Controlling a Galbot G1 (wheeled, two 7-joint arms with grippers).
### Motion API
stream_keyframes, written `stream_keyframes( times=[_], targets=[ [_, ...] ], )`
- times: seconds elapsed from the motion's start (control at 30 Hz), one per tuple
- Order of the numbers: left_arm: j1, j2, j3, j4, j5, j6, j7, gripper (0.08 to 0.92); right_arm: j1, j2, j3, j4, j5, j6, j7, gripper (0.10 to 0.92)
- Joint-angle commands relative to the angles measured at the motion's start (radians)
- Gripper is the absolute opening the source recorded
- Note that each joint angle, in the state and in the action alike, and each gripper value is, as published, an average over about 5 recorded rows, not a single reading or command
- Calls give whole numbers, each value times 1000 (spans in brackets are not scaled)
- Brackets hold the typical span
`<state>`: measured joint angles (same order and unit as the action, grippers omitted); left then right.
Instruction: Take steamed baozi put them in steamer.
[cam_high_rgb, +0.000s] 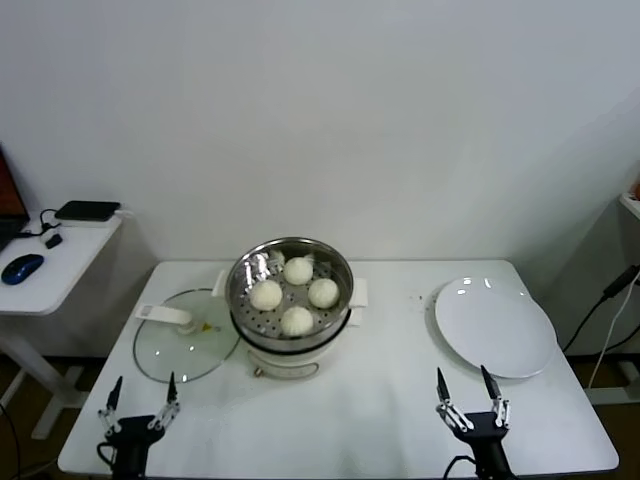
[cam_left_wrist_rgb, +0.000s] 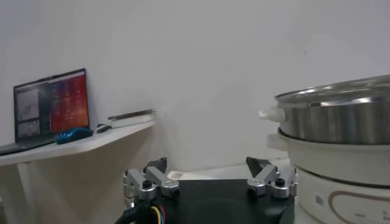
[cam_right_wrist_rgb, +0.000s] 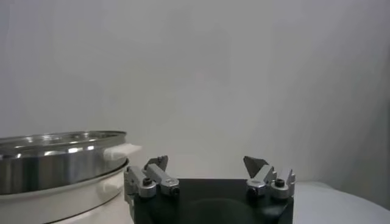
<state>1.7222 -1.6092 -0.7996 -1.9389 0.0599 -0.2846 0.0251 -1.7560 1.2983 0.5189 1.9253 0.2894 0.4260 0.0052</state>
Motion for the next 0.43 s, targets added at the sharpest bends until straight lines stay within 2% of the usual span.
stream_keyframes(
  times=[0.03, 0.43],
  targets=[
    [2, -38, 1, 2, 2, -2, 0, 823, -16, 19, 0, -1, -17, 17, -3, 823],
    [1, -42, 7, 0, -5, -3, 10, 823, -16, 21, -2, -1, -14, 14, -5, 823]
  ],
)
